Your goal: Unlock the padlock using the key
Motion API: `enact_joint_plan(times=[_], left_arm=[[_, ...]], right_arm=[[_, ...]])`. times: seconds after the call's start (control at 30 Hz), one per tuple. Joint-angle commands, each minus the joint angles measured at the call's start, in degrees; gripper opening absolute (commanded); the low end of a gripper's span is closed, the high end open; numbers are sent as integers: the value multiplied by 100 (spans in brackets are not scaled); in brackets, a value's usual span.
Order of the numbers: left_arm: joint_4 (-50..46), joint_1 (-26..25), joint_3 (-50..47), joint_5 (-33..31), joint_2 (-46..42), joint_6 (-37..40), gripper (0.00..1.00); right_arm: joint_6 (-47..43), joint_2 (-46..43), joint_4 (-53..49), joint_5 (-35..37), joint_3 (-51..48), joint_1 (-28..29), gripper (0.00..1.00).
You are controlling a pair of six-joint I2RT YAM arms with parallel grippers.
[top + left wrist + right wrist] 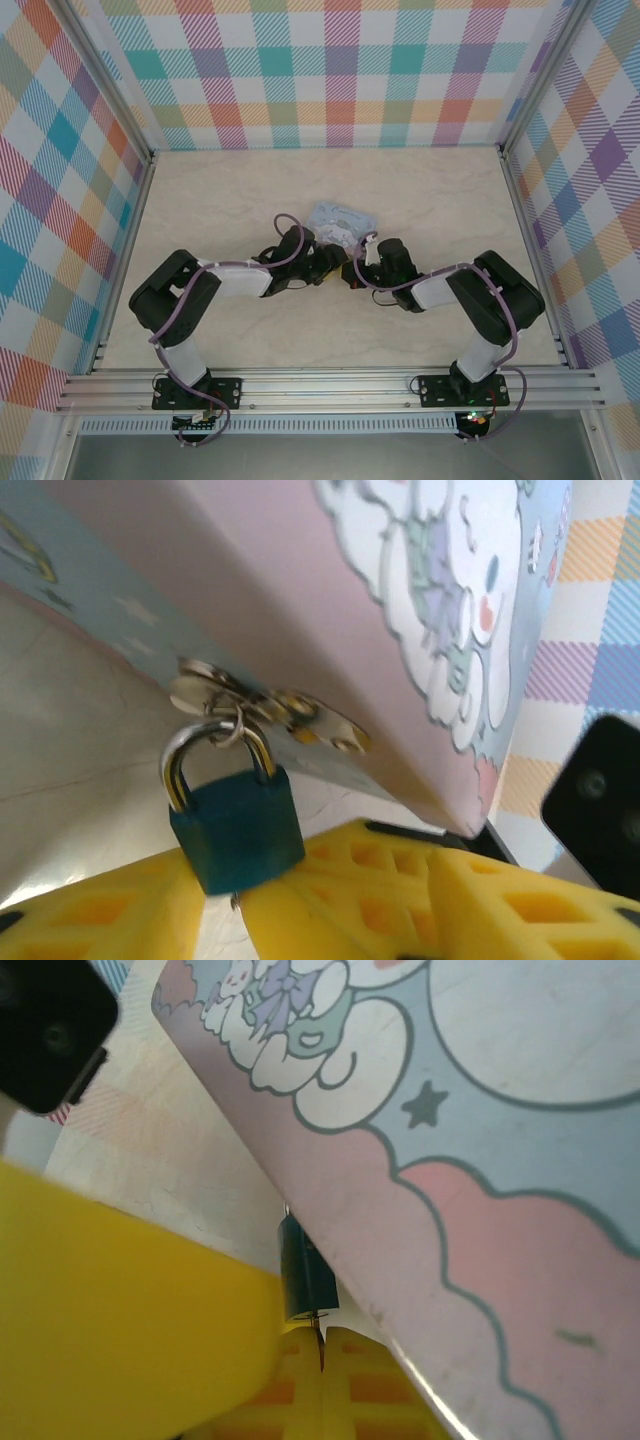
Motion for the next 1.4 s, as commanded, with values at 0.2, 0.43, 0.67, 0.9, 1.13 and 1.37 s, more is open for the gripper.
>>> enact_joint_plan(times=[0.2, 0.43, 0.67, 0.9, 1.13, 1.37], left_arm=[[-849, 286, -588, -154, -1788, 655, 77], [-201, 549, -1371, -161, -2413, 520, 75], [1337, 630, -1880, 374, -1687, -607, 66], [2903, 621, -1958, 636, -657, -1394, 53], [3845, 578, -1800, 678, 159, -1761, 47], [4380, 457, -1594, 685, 740, -1962, 41]], right_arm=[[1082, -48, 510, 127, -284, 148, 0], [1880, -196, 399, 275, -243, 341, 0], [2457, -363, 296, 324, -264, 360, 0], [2765, -290, 223, 202, -155, 360, 0], [2796, -281, 172, 191, -135, 360, 0], [2787, -277, 159, 174, -126, 362, 0]])
